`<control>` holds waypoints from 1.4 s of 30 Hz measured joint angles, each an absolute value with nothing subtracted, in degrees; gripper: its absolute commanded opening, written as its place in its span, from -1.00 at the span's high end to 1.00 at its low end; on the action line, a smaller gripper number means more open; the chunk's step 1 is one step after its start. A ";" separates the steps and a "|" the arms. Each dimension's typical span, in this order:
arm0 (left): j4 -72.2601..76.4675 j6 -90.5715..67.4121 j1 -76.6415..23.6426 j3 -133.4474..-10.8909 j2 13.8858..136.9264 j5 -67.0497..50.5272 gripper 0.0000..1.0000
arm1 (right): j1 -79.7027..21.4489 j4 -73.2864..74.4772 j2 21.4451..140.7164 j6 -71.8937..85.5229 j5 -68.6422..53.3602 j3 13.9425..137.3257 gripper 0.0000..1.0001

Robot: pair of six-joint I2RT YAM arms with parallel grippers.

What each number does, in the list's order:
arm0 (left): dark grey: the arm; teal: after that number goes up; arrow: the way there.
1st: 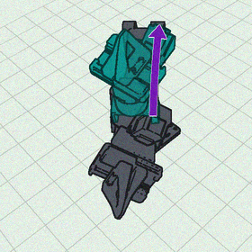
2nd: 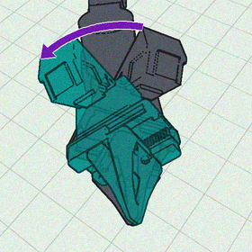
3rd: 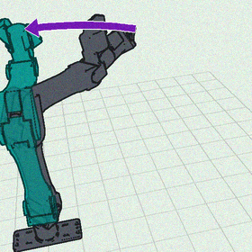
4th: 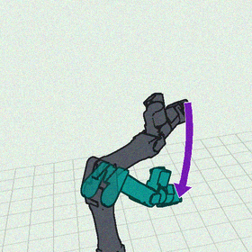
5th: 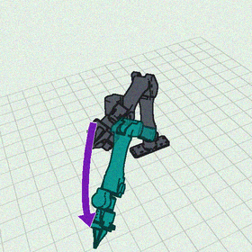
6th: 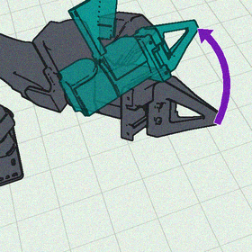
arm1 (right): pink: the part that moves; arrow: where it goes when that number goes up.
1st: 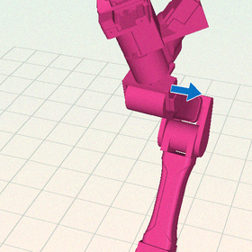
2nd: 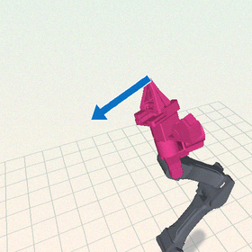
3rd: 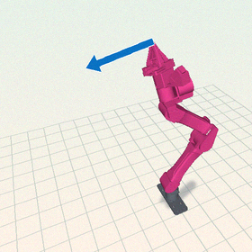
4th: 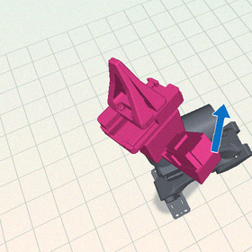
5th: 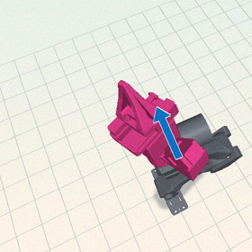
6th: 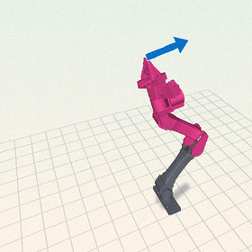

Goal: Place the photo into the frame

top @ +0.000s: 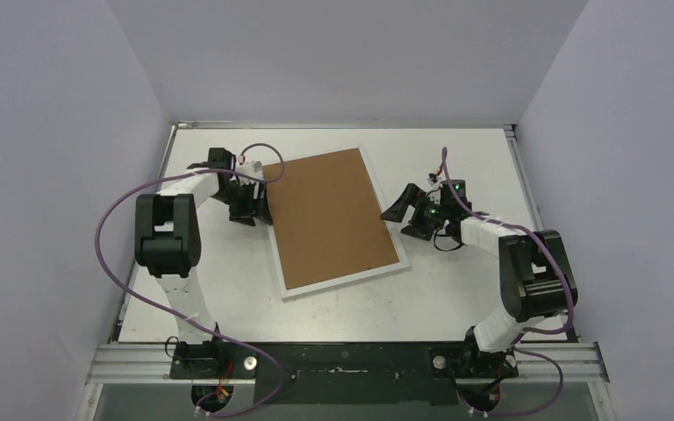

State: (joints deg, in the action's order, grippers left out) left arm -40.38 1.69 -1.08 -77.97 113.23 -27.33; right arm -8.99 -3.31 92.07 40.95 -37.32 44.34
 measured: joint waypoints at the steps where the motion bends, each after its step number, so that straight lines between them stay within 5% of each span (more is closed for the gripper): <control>1: -40.29 1.69 -1.21 -77.97 113.23 -27.33 -0.21 | -8.99 -3.40 92.29 40.95 -37.54 44.40 -0.94; 31: -38.37 1.30 -1.15 -80.90 116.01 -29.80 -0.14 | -13.67 -10.39 86.83 46.09 -36.82 32.60 -0.92; 42: -38.68 3.27 1.06 -80.99 116.01 -29.85 -0.09 | -9.41 -1.78 86.32 42.50 -35.99 39.75 -0.93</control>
State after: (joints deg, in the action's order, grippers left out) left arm -38.68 3.27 1.06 -80.99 116.01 -29.85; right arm -9.41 -1.78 86.32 42.50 -35.99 39.75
